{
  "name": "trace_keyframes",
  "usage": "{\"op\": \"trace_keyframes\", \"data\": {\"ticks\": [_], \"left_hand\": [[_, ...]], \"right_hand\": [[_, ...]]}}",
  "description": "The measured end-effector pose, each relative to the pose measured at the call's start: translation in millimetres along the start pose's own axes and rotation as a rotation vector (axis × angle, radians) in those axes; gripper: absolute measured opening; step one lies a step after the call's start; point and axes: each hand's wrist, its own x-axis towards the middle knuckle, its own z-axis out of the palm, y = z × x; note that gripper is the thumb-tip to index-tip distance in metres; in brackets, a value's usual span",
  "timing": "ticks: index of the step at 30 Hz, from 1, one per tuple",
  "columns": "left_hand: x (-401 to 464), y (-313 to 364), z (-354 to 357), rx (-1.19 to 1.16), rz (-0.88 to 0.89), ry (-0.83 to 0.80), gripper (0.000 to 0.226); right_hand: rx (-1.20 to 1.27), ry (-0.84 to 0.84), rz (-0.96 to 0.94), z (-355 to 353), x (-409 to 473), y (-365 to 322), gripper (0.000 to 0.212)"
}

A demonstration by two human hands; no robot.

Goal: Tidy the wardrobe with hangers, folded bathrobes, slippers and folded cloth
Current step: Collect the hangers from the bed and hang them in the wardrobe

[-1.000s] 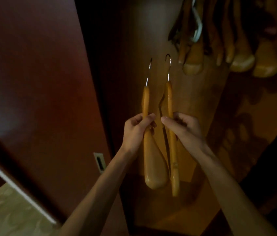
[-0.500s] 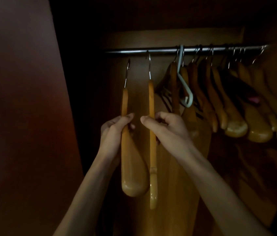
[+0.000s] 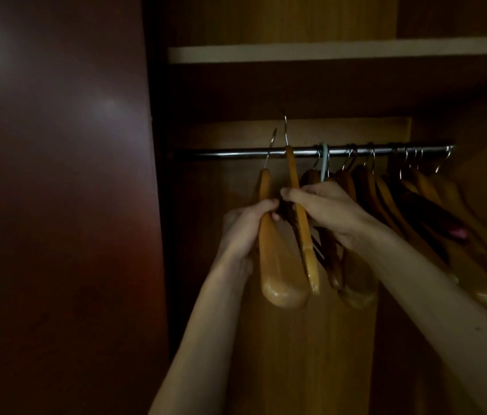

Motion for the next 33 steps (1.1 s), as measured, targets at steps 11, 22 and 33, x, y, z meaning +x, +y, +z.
{"op": "trace_keyframes", "data": {"ticks": [11,22,33], "left_hand": [[62.3,-5.0,31.2,-0.146,-0.088,-0.124,0.020],[84.8,-29.3,36.9,-0.121,-0.049,-0.049,0.019],[76.2,-51.6,48.6,-0.172,-0.074,-0.073,0.029]], "right_hand": [[0.134,0.005,0.175,-11.1,52.5,7.7,0.033],[0.145,0.053,0.199,-13.1,59.4,26.7,0.025],[0.230,0.155,0.267,-18.5,58.3,39.3,0.020]]}}
